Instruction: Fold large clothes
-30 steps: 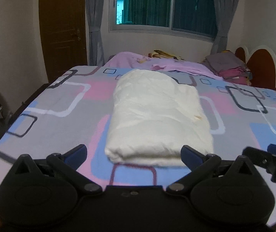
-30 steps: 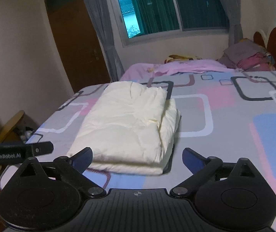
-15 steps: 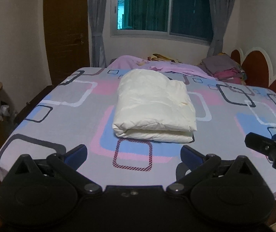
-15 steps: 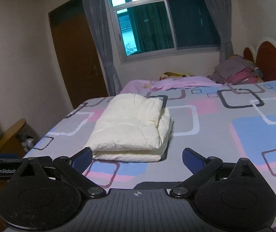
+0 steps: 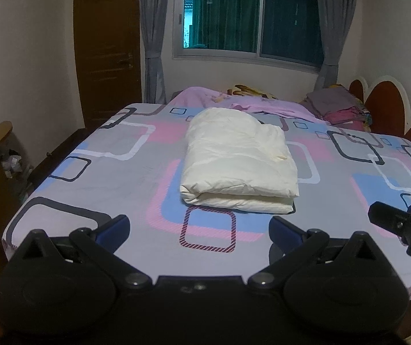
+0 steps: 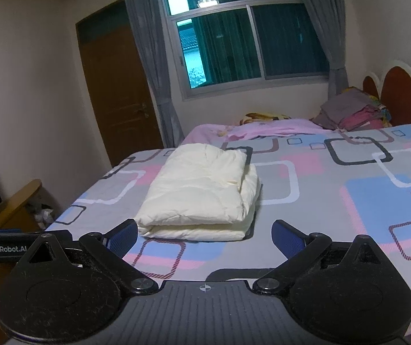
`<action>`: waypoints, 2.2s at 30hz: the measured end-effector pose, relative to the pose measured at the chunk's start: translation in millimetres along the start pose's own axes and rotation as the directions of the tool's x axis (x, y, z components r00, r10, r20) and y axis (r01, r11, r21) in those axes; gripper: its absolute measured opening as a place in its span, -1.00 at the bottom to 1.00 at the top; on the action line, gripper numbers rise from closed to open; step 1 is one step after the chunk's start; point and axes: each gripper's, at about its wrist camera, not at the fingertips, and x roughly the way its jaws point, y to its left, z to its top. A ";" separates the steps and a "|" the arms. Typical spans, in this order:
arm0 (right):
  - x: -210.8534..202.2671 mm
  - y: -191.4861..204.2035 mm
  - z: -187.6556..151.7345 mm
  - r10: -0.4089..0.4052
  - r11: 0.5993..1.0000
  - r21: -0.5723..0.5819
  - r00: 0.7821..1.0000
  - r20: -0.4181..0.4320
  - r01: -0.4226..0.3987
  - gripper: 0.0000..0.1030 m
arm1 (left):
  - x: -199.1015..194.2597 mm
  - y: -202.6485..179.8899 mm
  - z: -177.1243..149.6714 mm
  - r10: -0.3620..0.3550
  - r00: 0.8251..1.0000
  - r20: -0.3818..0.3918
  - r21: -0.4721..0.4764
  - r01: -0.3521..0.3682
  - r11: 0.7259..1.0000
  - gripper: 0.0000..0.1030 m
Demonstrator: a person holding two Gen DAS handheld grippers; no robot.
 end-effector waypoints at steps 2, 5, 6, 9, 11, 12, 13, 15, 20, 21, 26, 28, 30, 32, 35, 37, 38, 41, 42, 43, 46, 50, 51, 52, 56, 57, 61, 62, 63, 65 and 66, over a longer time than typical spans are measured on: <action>-0.1 -0.7 0.0 0.005 1.000 0.001 1.000 0.000 -0.005 0.91 | -0.7 -0.6 0.5 0.004 1.000 0.004 0.001 -0.004 1.000 0.99; -0.2 -1.5 0.4 0.004 1.000 0.000 1.000 0.001 -0.004 0.91 | -1.1 -1.7 1.7 0.012 1.000 0.006 0.002 -0.012 1.000 0.99; -0.1 -1.4 0.5 0.003 1.000 0.001 1.000 0.001 -0.003 0.91 | -0.9 -2.5 2.1 0.012 1.000 0.006 0.003 -0.012 1.000 0.99; -0.3 -3.3 1.4 0.000 1.000 0.003 1.000 0.002 0.000 0.92 | -1.4 -3.2 1.9 0.012 1.000 0.006 0.004 -0.012 1.000 0.99; -0.6 -4.7 2.1 -0.003 1.000 0.002 1.000 0.003 0.003 0.92 | -2.0 -4.4 2.2 0.012 1.000 0.006 0.003 -0.012 1.000 0.99; -0.5 -5.5 2.4 -0.003 1.000 0.003 1.000 0.003 0.003 0.92 | -1.7 -3.8 2.4 0.010 1.000 0.004 0.004 -0.010 1.000 0.99; -0.8 -6.8 3.2 -0.002 1.000 0.005 1.000 0.002 0.002 0.92 | -1.8 -4.5 2.7 0.007 1.000 0.003 0.004 -0.007 1.000 0.99; -1.4 -7.1 3.2 0.000 1.000 0.008 1.000 0.003 0.000 0.92 | -2.5 -6.3 2.8 0.007 1.000 0.003 0.007 -0.007 1.000 0.99; -1.5 -6.7 3.9 0.008 1.000 0.010 1.000 0.001 -0.008 0.92 | -3.3 -7.5 2.7 0.009 1.000 0.006 0.008 -0.009 1.000 0.99; -1.1 -5.8 4.0 0.009 1.000 0.007 1.000 0.001 -0.009 0.92 | -3.3 -7.7 2.8 0.010 1.000 0.007 0.008 -0.010 1.000 0.99; 0.4 -2.9 3.7 0.013 1.000 0.005 1.000 0.000 -0.013 0.91 | -2.2 -6.7 2.9 0.010 1.000 0.007 0.005 -0.010 1.000 0.99; 1.6 -2.1 3.4 0.014 1.000 0.005 1.000 -0.004 -0.014 0.91 | -2.2 -6.0 2.6 0.012 1.000 0.008 0.004 -0.012 1.000 1.00; 2.9 -2.0 3.0 0.014 1.000 0.005 1.000 -0.006 -0.014 0.92 | 0.1 -3.6 3.6 0.012 1.000 0.007 0.004 -0.012 1.000 0.99; 3.9 -1.7 2.5 0.014 1.000 0.004 1.000 -0.008 -0.014 0.91 | 0.0 -3.5 3.5 0.012 1.000 0.005 0.000 -0.012 1.000 1.00; 4.5 -1.7 1.7 0.016 1.000 0.005 1.000 -0.011 -0.016 0.91 | 0.4 -2.2 4.0 0.014 1.000 0.004 -0.003 -0.014 1.000 1.00; 5.2 -1.8 1.6 0.016 1.000 0.004 1.000 -0.012 -0.016 0.92 | 0.5 -1.7 4.1 0.015 1.000 0.003 0.000 -0.015 1.000 1.00; 5.7 -1.7 1.5 0.017 1.000 0.004 1.000 -0.013 -0.017 0.92 | 0.7 -1.4 4.1 0.015 1.000 0.003 -0.001 -0.015 1.000 0.99; 6.9 -0.6 0.9 0.020 1.000 0.003 1.000 -0.013 -0.020 0.92 | 1.1 -0.7 4.4 0.016 1.000 0.003 -0.003 -0.016 1.000 1.00; 7.0 -0.6 0.8 0.021 1.000 0.003 1.000 -0.013 -0.021 0.92 | 1.3 -0.4 4.5 0.016 1.000 0.003 -0.004 -0.016 1.000 1.00; 7.6 -0.7 0.9 0.022 1.000 0.003 1.000 -0.015 -0.022 0.92 | 1.4 -0.2 4.6 0.015 1.000 0.002 -0.005 -0.015 1.000 1.00; 8.3 -0.3 0.9 0.022 1.000 0.003 1.000 -0.015 -0.022 0.92 | 1.9 0.1 4.7 0.017 1.000 0.001 -0.004 -0.017 1.000 1.00; 8.6 -0.9 0.3 0.021 1.000 0.004 1.000 -0.017 -0.021 0.92 | 4.5 -2.0 5.7 0.018 1.000 -0.007 -0.003 -0.019 1.000 1.00; 9.2 -1.2 0.0 0.022 1.000 0.003 1.000 -0.020 -0.022 0.91 | 5.1 -2.7 6.0 0.018 1.000 -0.008 -0.003 -0.018 1.000 1.00; 9.8 -1.7 -0.1 0.022 1.000 0.003 1.000 -0.020 -0.022 0.91 | 5.7 -3.3 6.2 0.018 1.000 -0.009 -0.002 -0.018 1.000 0.99; 11.8 -3.8 -0.2 0.021 1.000 0.006 1.000 -0.023 -0.021 0.91 | 7.3 -7.3 7.1 0.016 1.000 -0.013 0.000 -0.016 1.000 0.99; 12.1 -4.5 -0.2 0.022 1.000 0.007 1.000 -0.023 -0.022 0.92 | 8.4 -7.6 7.5 0.014 1.000 -0.014 0.000 -0.014 1.000 1.00; 14.6 -8.0 2.0 0.021 1.000 0.005 0.999 -0.025 -0.021 0.92 | 10.9 -10.1 8.3 0.012 1.000 -0.014 0.000 -0.012 1.000 1.00; 14.8 -8.5 2.2 0.022 1.000 0.005 0.999 -0.025 -0.022 0.92 | 11.0 -10.4 8.2 0.011 1.000 -0.015 0.000 -0.011 1.000 1.00; 15.0 -8.4 2.3 0.021 1.000 0.005 0.999 -0.024 -0.021 0.92 | 11.7 -11.3 8.7 0.012 1.000 -0.016 0.001 -0.012 1.000 1.00; 15.2 -8.5 2.4 0.023 1.000 0.007 0.999 -0.025 -0.023 0.92 | 11.6 -11.2 8.8 0.010 1.000 -0.014 0.000 -0.010 1.000 1.00; 15.4 -8.5 2.4 0.024 1.000 0.006 0.999 -0.025 -0.023 0.92 | 12.1 -11.9 9.0 0.010 1.000 -0.015 0.000 -0.010 1.000 1.00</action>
